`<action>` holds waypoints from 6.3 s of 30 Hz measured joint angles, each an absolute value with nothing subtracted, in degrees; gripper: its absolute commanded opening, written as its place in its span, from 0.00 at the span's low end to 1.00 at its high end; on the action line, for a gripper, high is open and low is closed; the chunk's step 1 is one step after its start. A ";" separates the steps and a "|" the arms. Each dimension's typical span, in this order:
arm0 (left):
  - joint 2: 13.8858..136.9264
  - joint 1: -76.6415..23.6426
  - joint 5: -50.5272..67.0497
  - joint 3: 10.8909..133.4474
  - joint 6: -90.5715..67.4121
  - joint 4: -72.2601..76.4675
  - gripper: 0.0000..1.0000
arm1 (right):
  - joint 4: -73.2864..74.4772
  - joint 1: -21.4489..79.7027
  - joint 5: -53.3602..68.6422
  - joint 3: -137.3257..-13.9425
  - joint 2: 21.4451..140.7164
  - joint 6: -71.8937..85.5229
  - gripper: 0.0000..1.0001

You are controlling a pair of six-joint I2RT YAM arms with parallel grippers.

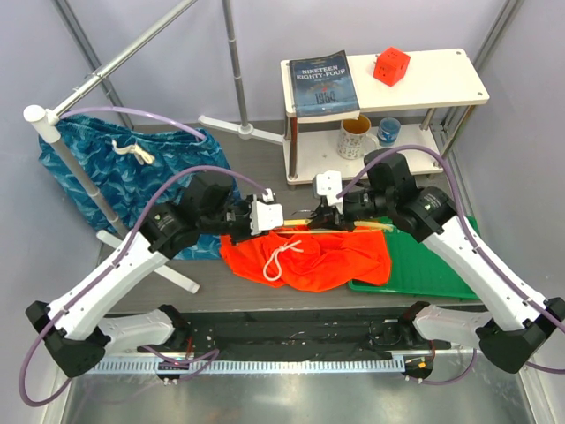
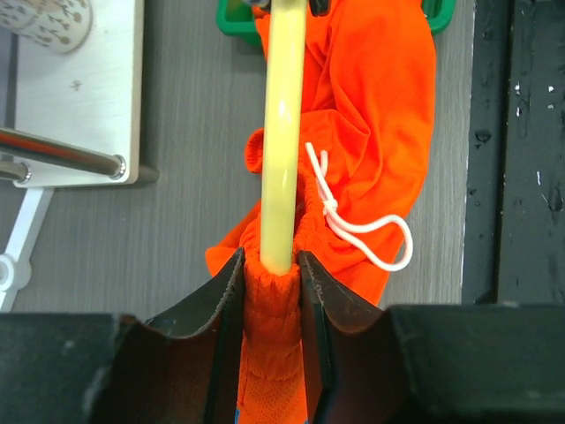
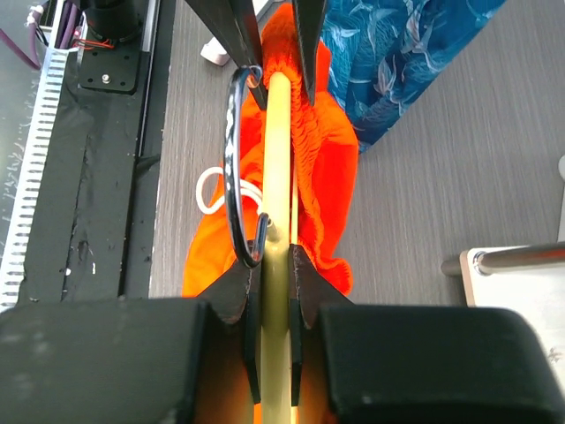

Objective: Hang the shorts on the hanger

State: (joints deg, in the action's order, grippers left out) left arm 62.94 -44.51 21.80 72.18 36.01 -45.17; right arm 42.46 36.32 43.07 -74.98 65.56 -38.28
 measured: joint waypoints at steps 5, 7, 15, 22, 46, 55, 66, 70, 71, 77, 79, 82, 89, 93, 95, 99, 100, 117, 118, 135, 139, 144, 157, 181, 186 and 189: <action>63.90 -44.56 22.79 72.18 35.53 -46.83 0.00 | 41.54 36.95 43.22 -74.22 65.39 -39.13 0.01; 63.90 -44.56 23.46 72.18 34.96 -47.44 0.00 | 40.86 37.15 43.35 -73.60 65.14 -39.05 0.11; 58.50 -42.52 25.56 67.88 34.70 -48.86 0.00 | 36.73 37.82 43.11 -72.93 61.36 -30.79 0.93; 52.56 -41.76 30.68 65.84 39.59 -54.87 0.00 | 30.76 37.82 41.67 -72.53 53.65 -14.87 0.93; 58.41 -52.86 34.24 69.63 63.59 -76.55 0.00 | 40.10 36.45 32.01 -73.14 84.55 -8.16 0.66; 60.38 -53.65 33.93 71.26 61.95 -76.69 0.00 | 41.43 42.09 26.24 -74.96 94.15 -15.00 0.64; 59.61 -53.67 33.56 71.24 59.55 -75.83 0.00 | 41.23 47.53 18.22 -75.79 100.66 -18.87 0.60; 59.61 -53.67 33.50 71.22 58.24 -75.00 0.00 | 40.82 48.12 16.29 -76.16 102.56 -19.88 0.40; 59.57 -53.67 33.50 71.16 57.56 -74.61 0.00 | 40.75 48.31 15.92 -76.31 102.85 -20.08 0.33; 57.82 -50.30 33.93 69.45 52.47 -72.16 0.00 | 41.23 47.77 15.33 -76.07 102.15 -19.53 0.01; 56.29 -47.13 34.59 68.71 50.22 -71.13 0.00 | 41.87 45.65 15.77 -74.46 98.74 -18.90 0.01; 52.34 -41.15 36.03 66.81 46.13 -67.81 0.00 | 42.85 39.42 17.21 -73.78 94.59 -17.78 0.01; 43.13 -28.14 40.01 62.39 38.00 -59.11 0.00 | 45.25 27.59 23.11 -72.49 79.35 -13.17 0.01; 38.11 -21.65 41.80 60.25 33.95 -56.93 0.00 | 45.71 25.91 25.52 -69.60 73.34 -11.42 0.01; 34.94 -19.86 42.30 59.33 32.80 -56.64 0.00 | 46.33 23.27 27.51 -67.88 71.31 -10.52 0.01; 31.64 -18.37 42.09 59.09 32.14 -56.90 0.00 | 48.10 17.23 32.58 -67.29 70.11 -9.15 0.01; 31.14 -18.26 42.06 59.09 32.14 -57.17 0.00 | 48.40 16.01 33.67 -67.29 69.97 -8.91 0.01; 38.76 -18.20 39.27 60.10 39.68 -63.70 0.00 | 57.32 5.54 41.69 -74.63 70.41 -9.47 0.01; 39.62 -18.20 38.92 60.51 39.72 -63.99 0.00 | 57.56 5.54 41.69 -75.02 70.52 -9.72 0.01; 56.84 -18.48 35.81 72.12 41.50 -68.66 0.00 | 60.05 6.57 40.58 -82.85 73.06 -14.94 0.01; 58.50 -18.59 35.05 72.53 45.25 -69.32 0.00 | 60.05 7.07 38.15 -83.07 73.17 -15.27 0.01; 55.51 -18.79 33.17 70.52 47.24 -69.41 0.00 | 60.18 7.35 37.21 -83.35 73.45 -15.86 0.01; 67.77 -23.97 27.64 79.15 42.13 -73.95 0.00 | 59.68 22.11 32.08 -86.39 75.77 -16.60 0.07; 59.68 -25.17 30.96 81.67 38.94 -76.09 0.00 | 60.69 38.54 35.83 -98.59 78.70 -28.27 0.79; 59.72 -25.17 32.62 83.57 39.18 -77.03 0.00 | 60.10 45.12 33.39 -98.24 79.26 -32.97 0.78; 59.53 -25.17 34.04 84.79 39.68 -77.62 0.00 | 59.83 46.24 31.46 -97.01 79.24 -36.23 0.70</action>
